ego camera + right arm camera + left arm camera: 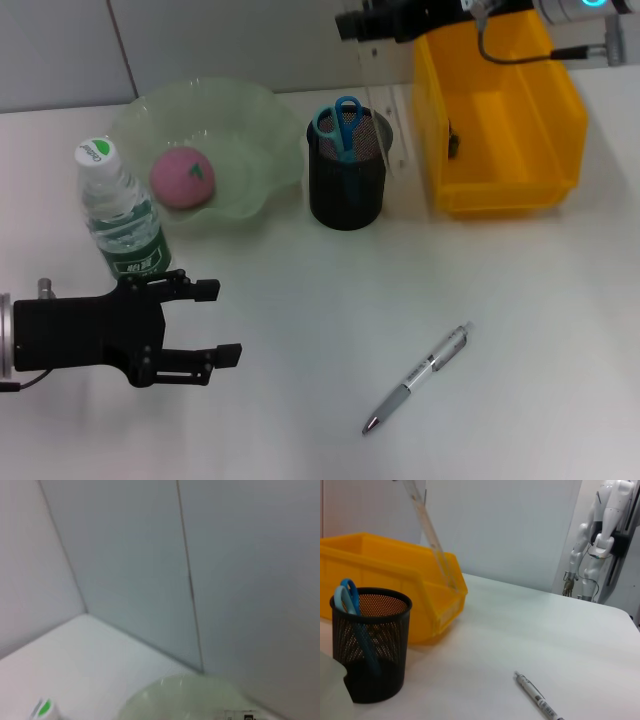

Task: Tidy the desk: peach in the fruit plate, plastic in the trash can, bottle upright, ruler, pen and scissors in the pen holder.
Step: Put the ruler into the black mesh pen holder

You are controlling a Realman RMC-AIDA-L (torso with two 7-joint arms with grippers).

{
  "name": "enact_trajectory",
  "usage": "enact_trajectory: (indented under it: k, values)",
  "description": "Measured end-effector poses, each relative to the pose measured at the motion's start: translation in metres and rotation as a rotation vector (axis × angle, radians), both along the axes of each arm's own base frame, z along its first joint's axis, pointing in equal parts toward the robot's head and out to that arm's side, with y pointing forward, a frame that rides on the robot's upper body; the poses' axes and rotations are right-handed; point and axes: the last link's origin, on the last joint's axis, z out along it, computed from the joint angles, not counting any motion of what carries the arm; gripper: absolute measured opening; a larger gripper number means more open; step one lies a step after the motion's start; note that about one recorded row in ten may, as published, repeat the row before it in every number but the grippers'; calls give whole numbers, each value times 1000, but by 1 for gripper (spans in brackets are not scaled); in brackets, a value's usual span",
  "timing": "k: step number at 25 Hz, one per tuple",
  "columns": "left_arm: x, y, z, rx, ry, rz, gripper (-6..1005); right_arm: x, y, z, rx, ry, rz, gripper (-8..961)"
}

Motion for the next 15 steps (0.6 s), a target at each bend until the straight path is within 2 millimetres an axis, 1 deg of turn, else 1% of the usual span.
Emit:
enact_trajectory:
  k: [2, 7, 14, 15]
  values:
    - [1, 1, 0, 1, 0, -1, 789, -1, 6, -3, 29, 21, 25, 386]
    - [3, 3, -1, 4, -3, -3, 787, -2, 14, -6, 79, 26, 46, 387]
    - [5, 5, -1, 13, -16, -3, 785, -3, 24, -22, 122, -3, 58, 389]
    - [5, 6, -1, 17, -17, -3, 784, -3, 24, -22, 122, -3, 58, 389]
